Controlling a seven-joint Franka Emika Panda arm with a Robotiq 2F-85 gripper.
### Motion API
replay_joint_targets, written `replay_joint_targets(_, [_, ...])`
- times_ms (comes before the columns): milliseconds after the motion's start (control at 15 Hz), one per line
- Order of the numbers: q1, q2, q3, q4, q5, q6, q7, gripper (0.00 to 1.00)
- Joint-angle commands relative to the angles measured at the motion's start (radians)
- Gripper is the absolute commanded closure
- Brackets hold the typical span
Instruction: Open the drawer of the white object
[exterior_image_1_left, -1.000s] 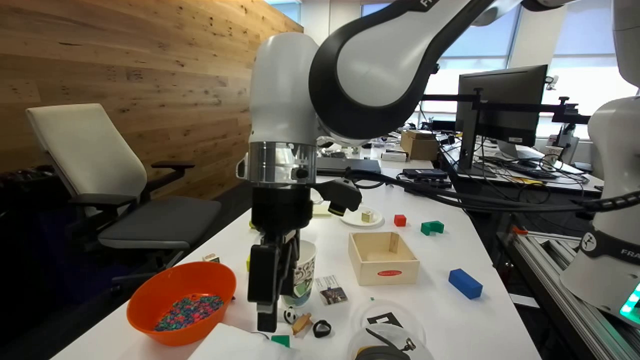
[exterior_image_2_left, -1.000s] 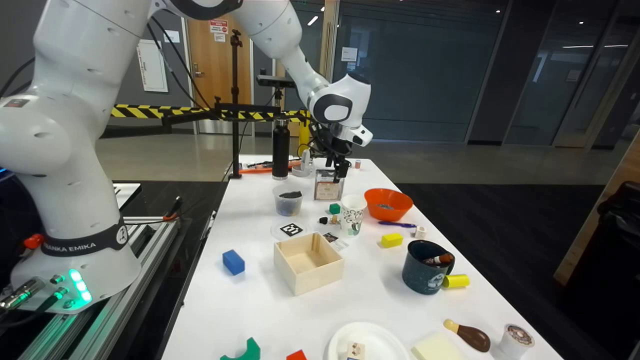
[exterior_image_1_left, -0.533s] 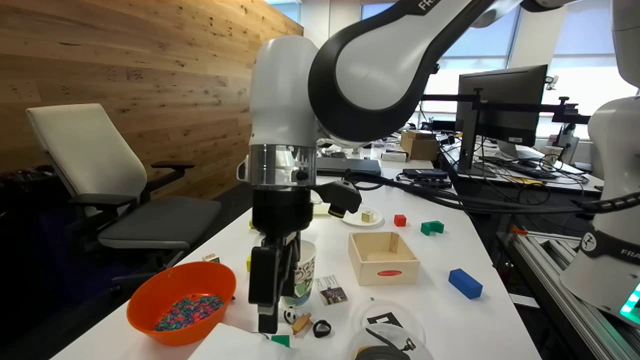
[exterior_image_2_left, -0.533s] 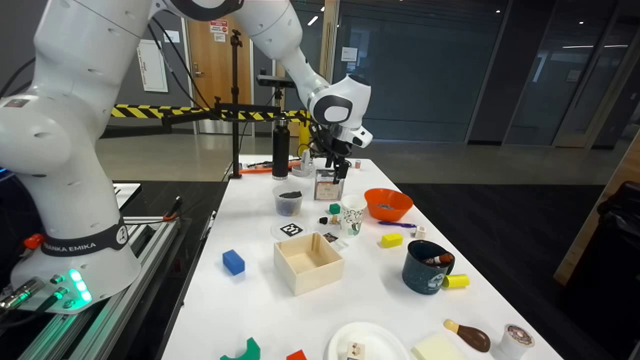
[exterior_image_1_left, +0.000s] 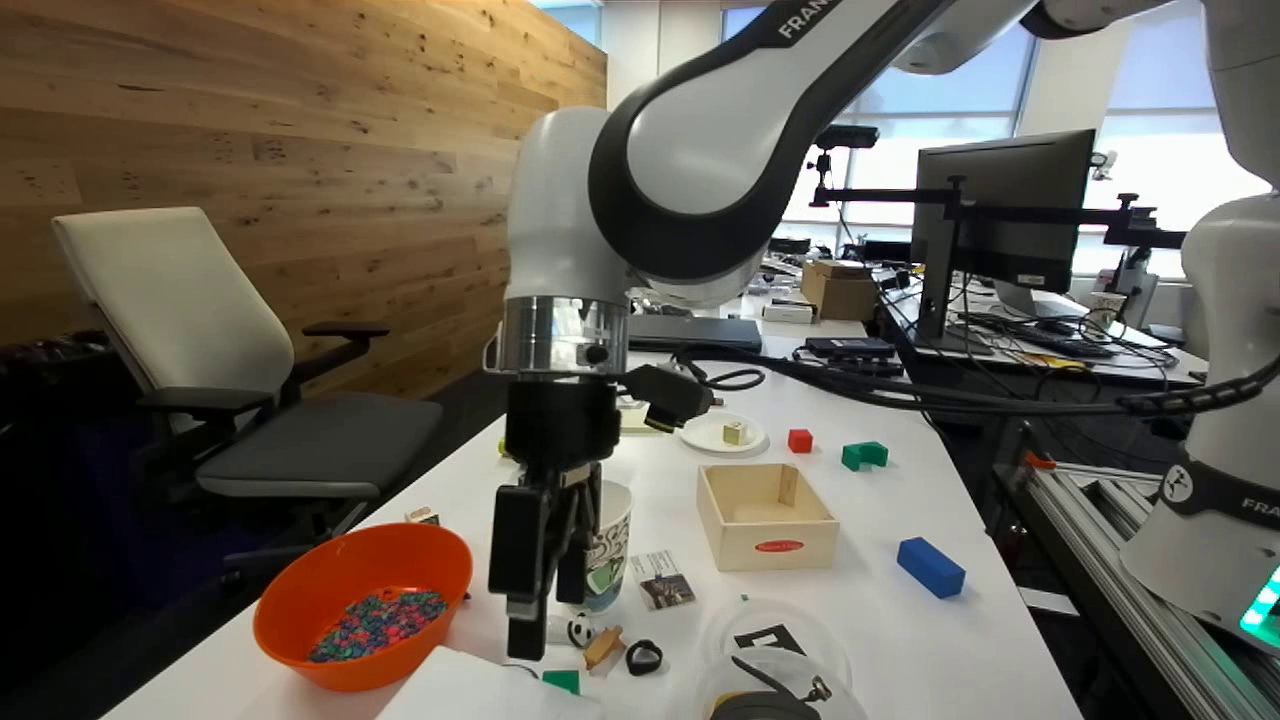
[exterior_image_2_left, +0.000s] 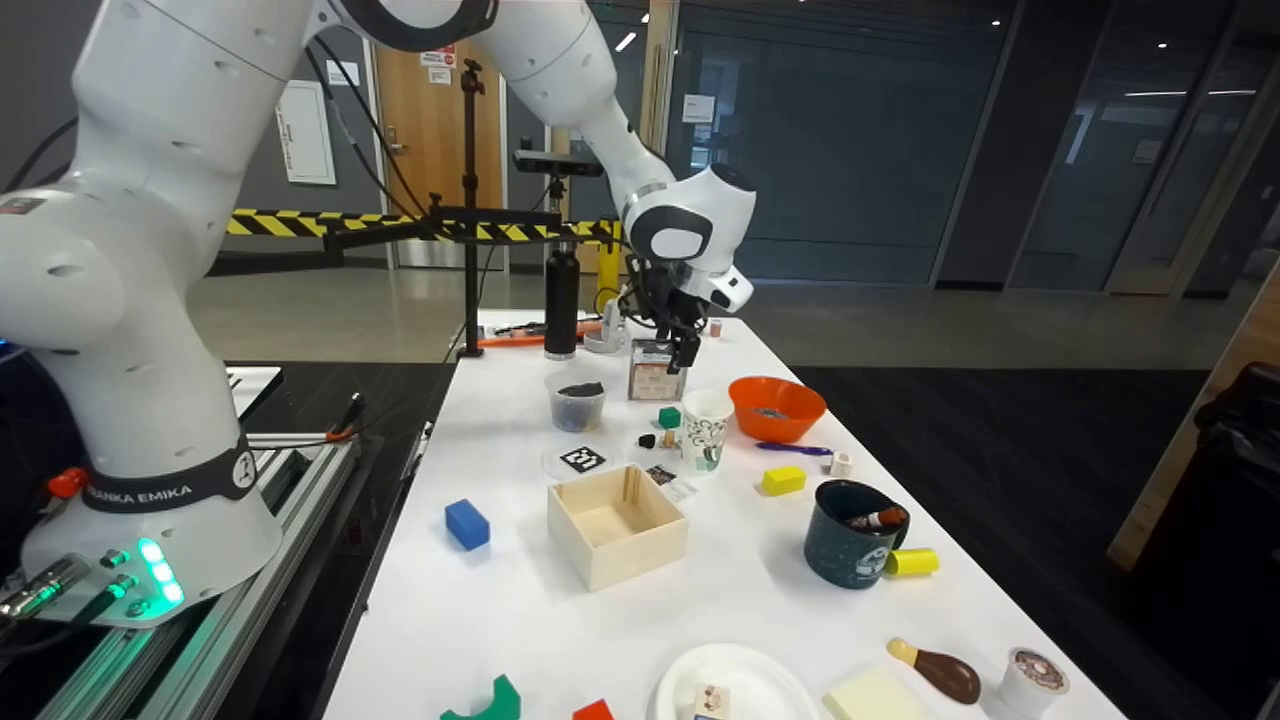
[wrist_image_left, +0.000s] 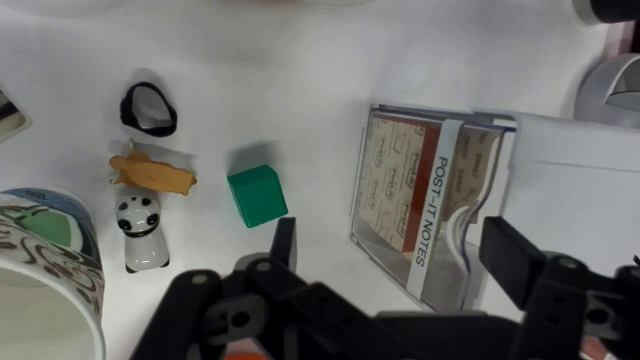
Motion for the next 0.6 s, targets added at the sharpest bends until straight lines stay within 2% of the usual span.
replay_joint_targets(0, [-0.052, 0.018, 0.041, 0.012, 0.084, 0.017, -0.073, 0.03])
replay_joint_targets(533, [-0.072, 0.031, 0.066, 0.013, 0.126, 0.015, -0.113, 0.05])
